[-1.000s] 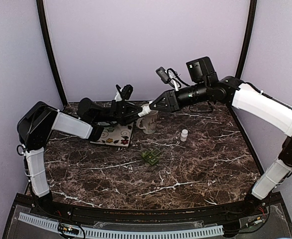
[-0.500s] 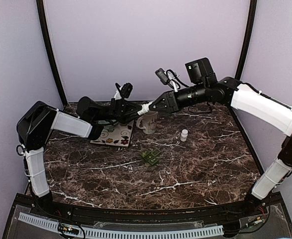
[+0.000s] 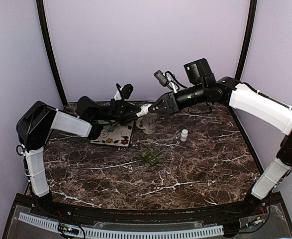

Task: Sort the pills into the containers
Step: Close the lid of the pill bottle on the pill bottle.

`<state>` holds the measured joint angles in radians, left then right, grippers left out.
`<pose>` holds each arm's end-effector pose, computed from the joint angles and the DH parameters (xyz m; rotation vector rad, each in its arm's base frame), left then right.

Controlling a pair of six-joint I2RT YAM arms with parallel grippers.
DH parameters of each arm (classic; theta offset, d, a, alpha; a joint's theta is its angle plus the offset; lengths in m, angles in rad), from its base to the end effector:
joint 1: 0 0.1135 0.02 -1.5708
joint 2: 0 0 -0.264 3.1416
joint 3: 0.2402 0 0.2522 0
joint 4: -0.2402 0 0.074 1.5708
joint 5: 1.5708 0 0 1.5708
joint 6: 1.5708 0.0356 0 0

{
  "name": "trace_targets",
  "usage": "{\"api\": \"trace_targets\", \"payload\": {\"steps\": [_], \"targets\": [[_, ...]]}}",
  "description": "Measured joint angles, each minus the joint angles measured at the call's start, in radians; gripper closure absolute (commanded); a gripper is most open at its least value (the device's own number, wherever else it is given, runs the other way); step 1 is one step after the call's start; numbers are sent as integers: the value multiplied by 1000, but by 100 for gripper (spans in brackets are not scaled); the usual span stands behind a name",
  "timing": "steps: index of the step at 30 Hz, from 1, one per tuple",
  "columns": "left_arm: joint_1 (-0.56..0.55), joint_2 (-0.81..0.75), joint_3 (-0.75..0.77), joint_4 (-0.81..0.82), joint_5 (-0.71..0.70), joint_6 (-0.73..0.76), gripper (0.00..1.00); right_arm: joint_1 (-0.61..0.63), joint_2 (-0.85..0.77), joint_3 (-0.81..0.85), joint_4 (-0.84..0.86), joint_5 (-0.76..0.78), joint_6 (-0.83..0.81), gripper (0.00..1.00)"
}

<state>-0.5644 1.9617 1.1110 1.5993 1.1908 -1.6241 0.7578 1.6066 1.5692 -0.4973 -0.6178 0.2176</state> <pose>0.3128 -0.2371 0.2724 0.7946 1.5676 -2.2341 0.2510 0.2659 0.3756 -0.9747 2.0178 1.2104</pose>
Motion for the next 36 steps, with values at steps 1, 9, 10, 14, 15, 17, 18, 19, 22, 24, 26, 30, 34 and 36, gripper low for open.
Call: {"api": "trace_targets", "payload": {"steps": [1,9,10,14,15,17,18,19,22,24,26,30,34,36], "targets": [[0,0,2,0,7,-3,100,0,2,4,-7,-7,-1,100],[2,0,18,1,49,-15,100,-5,15,31,-52,-52,-15,100],[2,0,19,1,52,-16,100,-5,16,32,-56,-56,-18,100],[2,0,20,1,63,-23,100,-5,18,35,-67,-63,-23,100],[2,0,21,0,65,-26,100,-5,19,35,-68,-63,-23,100],[2,0,26,0,68,-31,100,-5,18,35,-67,-62,-24,100],[2,0,29,0,70,-33,100,-5,18,35,-65,-60,-24,100],[3,0,31,0,70,-35,100,-5,18,35,-63,-58,-24,100],[5,0,33,0,68,-37,100,-5,16,35,-56,-48,-24,100],[5,0,33,-2,66,-37,100,-4,16,35,-56,-40,-25,100],[5,0,33,-2,65,-37,100,-3,16,35,-56,-35,-25,100],[3,0,33,-1,61,-37,100,-3,17,33,-52,-27,-26,100],[3,0,34,-1,58,-37,100,-2,17,33,-48,-25,-26,100],[3,0,34,-1,58,-37,100,-2,17,33,-48,-28,-26,100]]}}
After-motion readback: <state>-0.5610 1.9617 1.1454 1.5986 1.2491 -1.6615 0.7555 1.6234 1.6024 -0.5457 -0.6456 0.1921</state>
